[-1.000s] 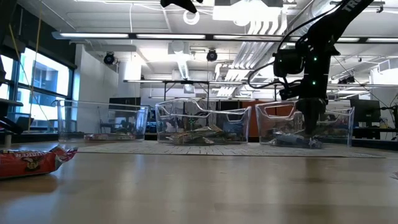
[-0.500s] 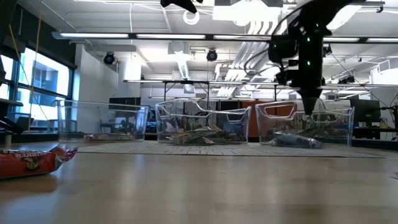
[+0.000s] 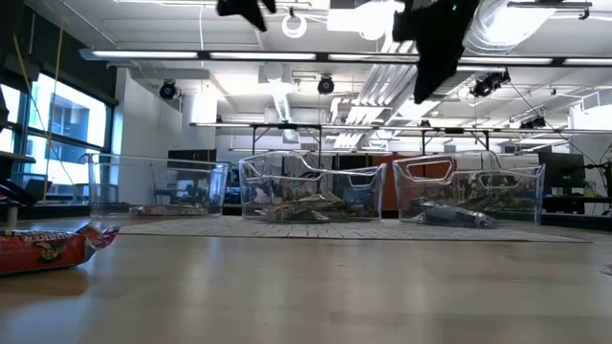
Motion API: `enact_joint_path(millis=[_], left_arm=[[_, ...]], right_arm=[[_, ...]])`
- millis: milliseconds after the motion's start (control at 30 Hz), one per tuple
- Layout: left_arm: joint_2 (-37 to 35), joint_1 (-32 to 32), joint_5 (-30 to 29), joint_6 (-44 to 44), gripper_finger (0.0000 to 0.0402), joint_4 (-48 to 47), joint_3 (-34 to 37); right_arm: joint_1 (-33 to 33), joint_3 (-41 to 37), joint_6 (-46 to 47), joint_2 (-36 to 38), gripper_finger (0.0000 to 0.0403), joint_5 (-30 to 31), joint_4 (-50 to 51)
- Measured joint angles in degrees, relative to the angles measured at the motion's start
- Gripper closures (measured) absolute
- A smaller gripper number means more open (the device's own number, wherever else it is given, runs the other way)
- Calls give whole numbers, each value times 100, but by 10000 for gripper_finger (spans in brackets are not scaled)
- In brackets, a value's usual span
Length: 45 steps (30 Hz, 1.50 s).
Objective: Pick and place Granola Bars by type
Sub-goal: Put the red granola bar into the left transparent bin
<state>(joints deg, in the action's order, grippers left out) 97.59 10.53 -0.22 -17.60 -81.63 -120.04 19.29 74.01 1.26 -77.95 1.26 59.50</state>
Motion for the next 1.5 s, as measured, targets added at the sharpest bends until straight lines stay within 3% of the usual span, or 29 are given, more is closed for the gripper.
enact_joint_path(millis=[167,300,600,700,833,967,1067,1300,1500], left_arm=[[-17,-714,-812,-1236,204,-841,456],[-177,-1541,-1428,-1989,204,-857,1066],[-412,-3446,-1596,-4235,204,-848,2179],[-432,-3911,-1762,-5126,204,-827,2517],[-422,-4399,-1534,-5971,204,-777,2953],[-317,-4688,-1194,-6361,204,-219,3468],[-287,-4728,-1120,-6630,204,721,3829],[-281,-4533,-1321,-6275,204,2918,4701],[-281,-4262,-635,-6740,204,3254,5334]], right_arm=[[-772,-221,28,335,246,277,-221],[-1187,-493,30,448,247,526,-452],[-1449,-648,29,432,249,567,-709],[-1449,-648,26,434,248,568,-955],[-1449,-647,17,433,247,568,-1280],[-1447,-646,-4,432,247,566,-1422],[-1447,-646,-7,432,245,566,-1441],[-1447,-646,-20,433,248,566,-1463],[-1447,-646,-20,432,247,566,-1481]])
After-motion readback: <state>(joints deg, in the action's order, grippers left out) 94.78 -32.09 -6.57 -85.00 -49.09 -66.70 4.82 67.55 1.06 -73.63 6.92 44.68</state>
